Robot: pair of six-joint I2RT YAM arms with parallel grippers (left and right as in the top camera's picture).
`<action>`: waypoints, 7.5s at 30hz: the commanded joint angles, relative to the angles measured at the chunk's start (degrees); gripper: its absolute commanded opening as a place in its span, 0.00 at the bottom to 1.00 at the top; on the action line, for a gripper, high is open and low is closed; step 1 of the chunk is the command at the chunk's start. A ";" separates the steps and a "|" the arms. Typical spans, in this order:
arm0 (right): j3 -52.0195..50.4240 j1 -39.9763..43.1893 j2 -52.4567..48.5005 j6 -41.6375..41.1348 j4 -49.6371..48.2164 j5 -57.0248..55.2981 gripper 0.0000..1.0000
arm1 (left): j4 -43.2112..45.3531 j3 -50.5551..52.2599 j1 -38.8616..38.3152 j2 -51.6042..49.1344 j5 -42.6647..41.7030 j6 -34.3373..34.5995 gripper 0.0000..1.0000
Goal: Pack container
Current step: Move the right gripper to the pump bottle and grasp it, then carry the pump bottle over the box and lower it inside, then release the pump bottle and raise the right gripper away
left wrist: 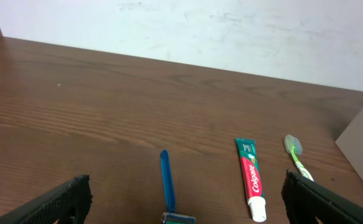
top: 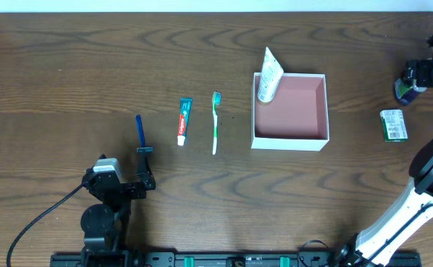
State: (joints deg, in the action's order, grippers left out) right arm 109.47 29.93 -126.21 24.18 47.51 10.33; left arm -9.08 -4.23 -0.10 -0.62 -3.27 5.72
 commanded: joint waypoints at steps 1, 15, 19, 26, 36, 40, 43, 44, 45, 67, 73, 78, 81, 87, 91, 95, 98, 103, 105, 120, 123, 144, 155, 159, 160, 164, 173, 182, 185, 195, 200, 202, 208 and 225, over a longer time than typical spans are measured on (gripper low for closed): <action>-1.77 0.15 -0.24 0.24 -1.99 1.73 0.99 | -1.57 1.05 0.20 0.35 -0.81 -0.79 0.98; -2.03 0.11 -0.24 -4.48 -5.95 5.01 0.81 | -1.57 1.05 0.20 0.35 -0.81 -0.76 0.98; -2.03 0.04 -0.24 -4.50 -5.90 5.18 0.61 | -1.57 1.05 0.20 0.35 -0.81 -0.76 0.98; -2.03 0.07 -0.24 -6.21 -6.19 5.14 0.56 | -1.57 1.05 0.20 0.35 -0.81 -0.79 0.98; -1.51 0.02 0.11 -8.57 -7.04 5.16 0.38 | -1.57 1.05 0.20 0.35 -0.81 -0.79 0.98; -0.83 0.00 1.18 -10.49 -7.04 5.18 0.35 | -1.57 1.05 0.20 0.35 -0.81 -0.76 0.98; -0.72 -0.07 2.91 -10.49 -6.99 5.18 0.35 | -1.57 1.05 0.20 0.35 -0.81 -0.79 0.98; -0.72 -0.13 3.85 -10.49 -6.95 5.18 0.34 | -1.57 1.05 0.20 0.35 -0.81 -0.79 0.98; -0.70 -0.24 4.79 -10.51 -6.91 5.18 0.34 | -1.57 1.05 0.20 0.35 -0.81 -0.79 0.98; -0.72 -15.67 26.56 -22.14 2.82 17.51 0.34 | -1.57 1.05 0.20 0.35 -0.81 -0.79 0.98; -0.92 -23.63 25.57 -24.41 5.70 15.08 0.34 | -1.57 1.05 0.20 0.35 -0.81 -0.76 0.98; -1.14 -28.87 24.72 -28.00 5.90 10.12 0.36 | -1.57 1.05 0.20 0.35 -0.81 -0.76 0.98; -1.40 -31.76 23.71 -29.14 5.92 8.24 0.37 | -1.57 1.05 0.20 0.35 -0.81 -0.79 0.98; -1.46 -35.28 20.35 -31.45 6.73 4.20 0.38 | -1.57 1.05 0.20 0.35 -0.81 -0.79 0.98; -1.49 -36.54 17.84 -31.50 7.17 4.04 0.38 | -1.57 1.05 0.20 0.35 -0.81 -0.79 0.98; -1.49 -36.92 15.15 -31.47 7.39 3.50 0.38 | -1.57 1.05 0.20 0.35 -0.81 -0.79 0.98; -1.49 -36.92 13.60 -31.50 7.76 3.15 0.38 | -1.57 1.05 0.20 0.35 -0.81 -0.79 0.98; -1.57 -37.11 12.04 -32.33 8.44 3.17 0.39 | -1.57 1.05 0.20 0.35 -0.81 -0.79 0.98; -1.60 -37.13 11.76 -32.33 8.92 3.17 0.38 | -1.57 1.05 0.20 0.35 -0.81 -0.76 0.98; -1.57 -37.07 14.08 -32.28 11.76 3.58 0.38 | -1.57 1.05 0.20 0.35 -0.81 -0.76 0.98; -1.57 -37.09 15.23 -32.28 13.27 3.61 0.38 | -1.57 1.05 0.20 0.35 -0.81 -0.79 0.98; -1.68 -36.74 15.43 -31.17 16.52 2.97 0.35 | -1.57 1.05 0.20 0.35 -0.81 -0.76 0.98; -0.35 -35.85 17.75 -30.77 16.63 2.95 0.35 | -1.57 1.05 0.20 0.35 -0.81 -0.76 0.98; -0.59 -36.63 17.77 -30.75 17.22 2.93 0.35 | -1.57 1.05 0.20 0.35 -0.81 -0.79 0.98; -0.74 -36.89 17.64 -30.77 17.25 2.93 0.34 | -1.57 1.05 0.20 0.35 -0.81 -0.79 0.98; -1.22 -37.86 17.33 -30.80 17.18 2.36 0.35 | -1.57 1.05 0.20 0.35 -0.81 -0.79 0.98; -4.74 -38.32 17.33 -30.82 14.58 1.46 0.35 | -1.57 1.05 0.20 0.35 -0.81 -0.79 0.98; -7.19 -38.32 17.33 -31.01 10.12 -0.96 0.35 | -1.57 1.05 0.20 0.35 -0.81 -0.79 0.98; -7.43 -38.32 17.33 -31.01 10.12 -0.96 0.36 | -1.57 1.05 0.20 0.35 -0.81 -0.79 0.98; -13.33 -39.01 17.33 -32.52 5.38 -0.87 0.36 | -1.57 1.05 0.20 0.35 -0.81 -0.79 0.98; -14.01 -39.32 17.33 -32.54 4.09 -0.87 0.37 | -1.57 1.05 0.20 0.35 -0.81 -0.76 0.98; -14.01 -39.56 17.33 -32.57 3.87 -0.87 0.37 | -1.57 1.05 0.20 0.35 -0.81 -0.79 0.98; -14.01 -39.76 17.33 -32.96 3.65 -0.90 0.38 | -1.57 1.05 0.20 0.35 -0.81 -0.76 0.98; -14.01 -39.76 17.33 -32.98 2.71 -0.90 0.66 | -1.57 1.05 0.20 0.35 -0.81 -0.79 0.98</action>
State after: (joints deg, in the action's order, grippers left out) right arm 94.78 -9.15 -110.93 -8.56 50.57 9.21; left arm -9.08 -4.23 -0.10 -0.62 -3.27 5.72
